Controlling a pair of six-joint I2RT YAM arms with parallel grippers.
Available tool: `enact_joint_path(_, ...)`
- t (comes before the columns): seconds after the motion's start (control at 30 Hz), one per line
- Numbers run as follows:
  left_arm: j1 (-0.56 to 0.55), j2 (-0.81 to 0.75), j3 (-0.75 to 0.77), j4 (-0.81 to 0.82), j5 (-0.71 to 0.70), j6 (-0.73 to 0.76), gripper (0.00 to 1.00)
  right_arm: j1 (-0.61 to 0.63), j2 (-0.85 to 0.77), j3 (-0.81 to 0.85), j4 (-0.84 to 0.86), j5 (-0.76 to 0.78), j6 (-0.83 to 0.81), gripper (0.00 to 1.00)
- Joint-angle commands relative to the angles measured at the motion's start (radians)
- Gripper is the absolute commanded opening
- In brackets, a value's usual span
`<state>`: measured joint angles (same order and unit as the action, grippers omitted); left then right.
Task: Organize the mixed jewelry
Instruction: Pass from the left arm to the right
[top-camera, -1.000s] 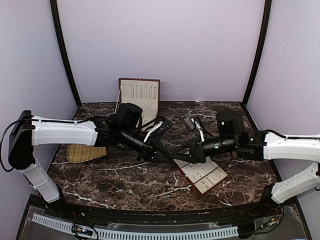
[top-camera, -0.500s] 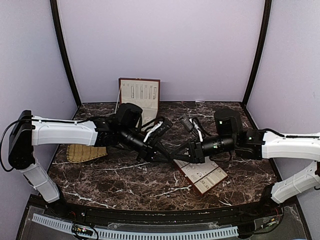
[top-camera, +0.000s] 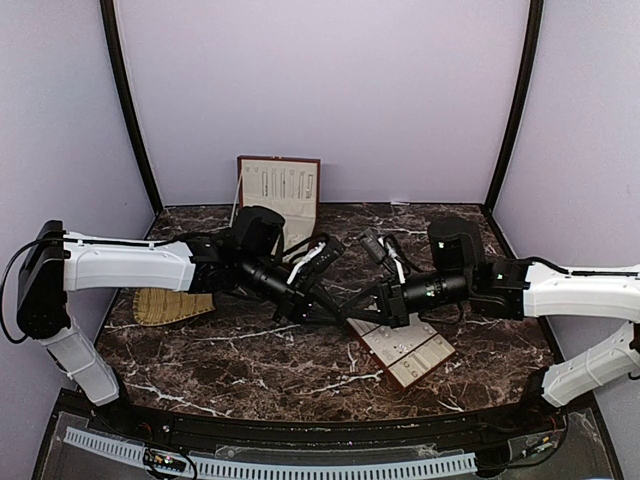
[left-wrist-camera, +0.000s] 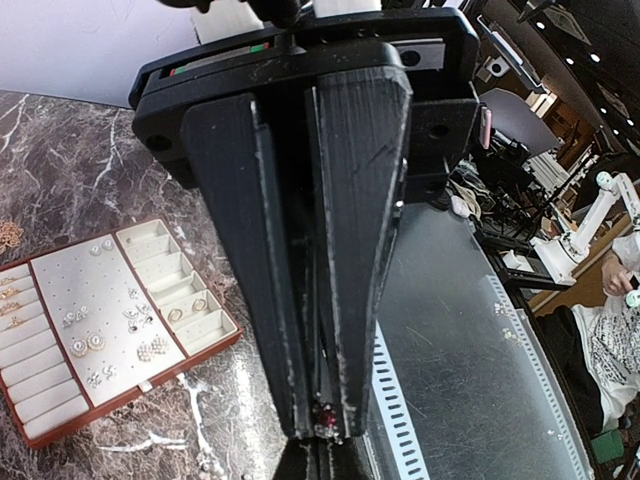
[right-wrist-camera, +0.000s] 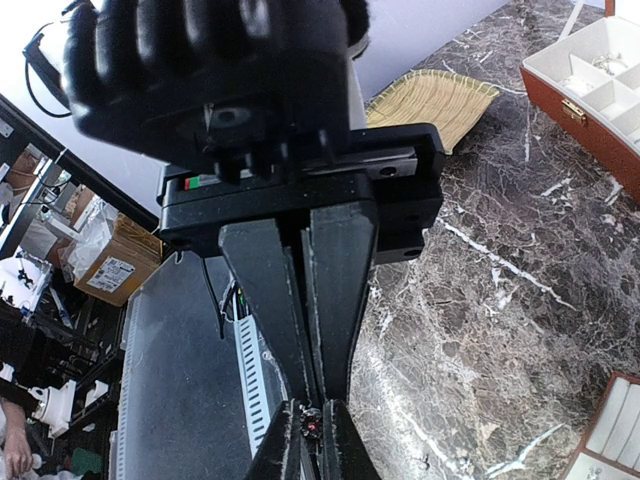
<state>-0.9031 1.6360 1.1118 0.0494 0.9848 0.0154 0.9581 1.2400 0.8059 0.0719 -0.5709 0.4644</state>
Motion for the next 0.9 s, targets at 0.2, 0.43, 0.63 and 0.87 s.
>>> enact_joint_path(0.2, -0.002, -0.027, -0.012, -0.011, -0.011, 0.016, 0.0, 0.008, -0.048, -0.01, 0.018, 0.101, 0.006, 0.0)
enact_joint_path(0.43, -0.001, -0.037, -0.022, -0.005, -0.05, 0.02, 0.16, 0.008, -0.101, -0.048, 0.036, 0.192, 0.028, 0.0)
enact_joint_path(0.63, 0.0, -0.037, -0.037, -0.033, -0.082, 0.046, 0.4, 0.003, -0.15, -0.093, 0.046, 0.298, 0.055, 0.0)
enact_joint_path(0.87, 0.029, -0.102, -0.072, 0.004, -0.261, 0.019, 0.47, -0.067, -0.191, -0.241, 0.103, 0.361, 0.104, 0.0)
